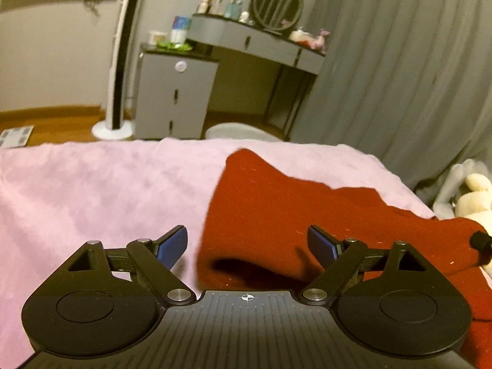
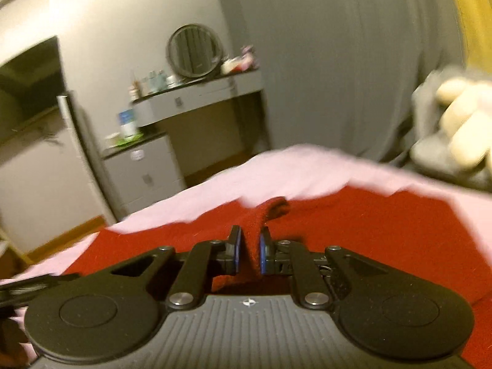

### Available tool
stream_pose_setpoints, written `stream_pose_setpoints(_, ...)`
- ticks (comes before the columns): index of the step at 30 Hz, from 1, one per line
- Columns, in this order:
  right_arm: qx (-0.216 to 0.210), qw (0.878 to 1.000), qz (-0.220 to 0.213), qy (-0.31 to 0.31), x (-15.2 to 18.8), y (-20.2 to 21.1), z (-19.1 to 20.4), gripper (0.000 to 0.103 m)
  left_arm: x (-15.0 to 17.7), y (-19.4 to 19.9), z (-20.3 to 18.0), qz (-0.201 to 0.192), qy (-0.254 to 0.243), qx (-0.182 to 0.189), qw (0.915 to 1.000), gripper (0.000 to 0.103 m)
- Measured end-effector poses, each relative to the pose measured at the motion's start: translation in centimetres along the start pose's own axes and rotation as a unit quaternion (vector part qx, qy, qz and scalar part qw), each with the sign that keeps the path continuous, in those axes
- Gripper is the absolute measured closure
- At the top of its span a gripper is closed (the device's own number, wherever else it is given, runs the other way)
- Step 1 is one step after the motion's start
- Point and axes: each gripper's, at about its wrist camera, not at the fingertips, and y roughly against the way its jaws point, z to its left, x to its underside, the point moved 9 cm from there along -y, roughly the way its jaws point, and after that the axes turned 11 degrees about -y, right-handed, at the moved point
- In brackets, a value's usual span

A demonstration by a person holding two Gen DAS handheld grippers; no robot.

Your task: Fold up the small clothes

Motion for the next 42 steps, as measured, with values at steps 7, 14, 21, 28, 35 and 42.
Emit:
stream_pose_setpoints(7, 0.070, 0.997, 0.032, 0.009, 0.7, -2.0, -5.1, 0.092, 1.6, -2.1, -2.6, 0.028, -0.058, 0.022, 0.9977, 0.014)
stream_pose_setpoints(14, 0.042, 0.992, 0.087, -0.078, 2.5, -3.8, -7.6, 0.051, 2.9, -3.5, -2.2, 0.046, -0.047, 0.016, 0.9977, 0.013)
stream_pose_setpoints(21, 0.014, 0.990, 0.118, -0.072, 3.4, -6.1, -5.9, 0.094, 2.6, -3.1, -2.5, 0.027, -0.051, 0.018, 0.9981, 0.012)
stream_pose_setpoints(28, 0.115, 0.985, -0.039, 0.119, -1.8, -2.5, -3.8, 0.095, 2.0, -2.3, -4.8, -0.015, -0.110, 0.030, 0.9934, 0.012)
stream_pose_setpoints(35, 0.190, 0.972, -0.027, 0.134, -2.0, -2.9, -8.6, 0.095, 2.8, -3.4, -4.7, 0.014, -0.093, 0.038, 0.9948, 0.013)
stream_pose_setpoints(42, 0.178, 0.983, 0.043, 0.026, 0.8, -4.3, -12.9, 0.063, 3.2, -3.7, -4.2, 0.024, -0.053, 0.062, 0.9964, 0.013)
